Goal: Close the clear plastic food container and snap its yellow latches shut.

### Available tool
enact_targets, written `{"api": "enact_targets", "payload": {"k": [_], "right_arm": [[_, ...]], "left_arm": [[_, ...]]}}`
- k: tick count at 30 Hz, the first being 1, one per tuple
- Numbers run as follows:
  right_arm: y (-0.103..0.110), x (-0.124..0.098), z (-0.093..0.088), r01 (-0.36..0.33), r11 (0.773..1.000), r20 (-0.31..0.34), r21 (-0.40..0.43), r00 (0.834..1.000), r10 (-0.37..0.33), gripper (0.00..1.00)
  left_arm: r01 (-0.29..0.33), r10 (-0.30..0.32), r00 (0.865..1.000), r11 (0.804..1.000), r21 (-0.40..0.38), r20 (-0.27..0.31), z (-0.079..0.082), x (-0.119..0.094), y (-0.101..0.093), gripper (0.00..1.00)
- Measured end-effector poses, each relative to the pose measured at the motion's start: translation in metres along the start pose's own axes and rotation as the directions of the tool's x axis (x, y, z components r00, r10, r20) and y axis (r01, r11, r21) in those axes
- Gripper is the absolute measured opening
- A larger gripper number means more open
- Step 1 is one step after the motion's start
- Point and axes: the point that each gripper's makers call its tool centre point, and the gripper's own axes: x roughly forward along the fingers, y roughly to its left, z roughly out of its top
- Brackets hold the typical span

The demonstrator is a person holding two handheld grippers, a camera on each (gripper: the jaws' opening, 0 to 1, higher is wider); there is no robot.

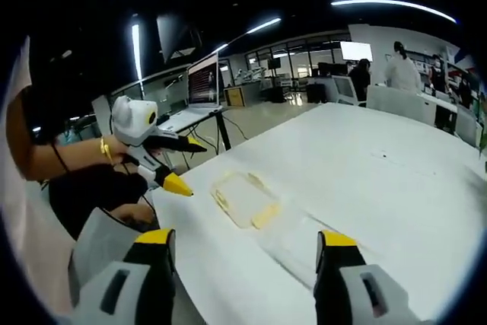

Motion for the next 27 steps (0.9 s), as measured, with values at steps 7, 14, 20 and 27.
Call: {"api": "enact_targets", "payload": {"k": [7, 14, 20, 27], "right_arm": [[-0.005, 0.007, 0.003, -0.015, 1.000, -0.014, -0.019, 1.000, 0.015, 0.75], [-0.007, 0.020, 0.000, -0.036, 0.997, -0.075, -0.062, 0.997, 0.032, 0.75], [-0.009, 0.029, 0.003, -0.059, 0.994, -0.098, -0.088, 0.994, 0.050, 0.75], [-0.012, 0.048, 0.004, -0.100, 0.982, -0.154, -0.161, 0.985, 0.075, 0.75]], "left_arm": [[0.008, -0.005, 0.999, 0.998, 0.064, -0.052, -0.004, 0.004, 0.014, 0.81], [0.033, -0.021, 0.994, 0.993, 0.113, -0.111, -0.013, 0.013, 0.018, 0.81], [0.070, -0.052, 0.988, 0.990, 0.122, -0.147, -0.021, 0.020, 0.023, 0.81], [0.106, -0.087, 0.981, 0.989, 0.101, -0.175, -0.031, 0.029, 0.031, 0.79]]}}
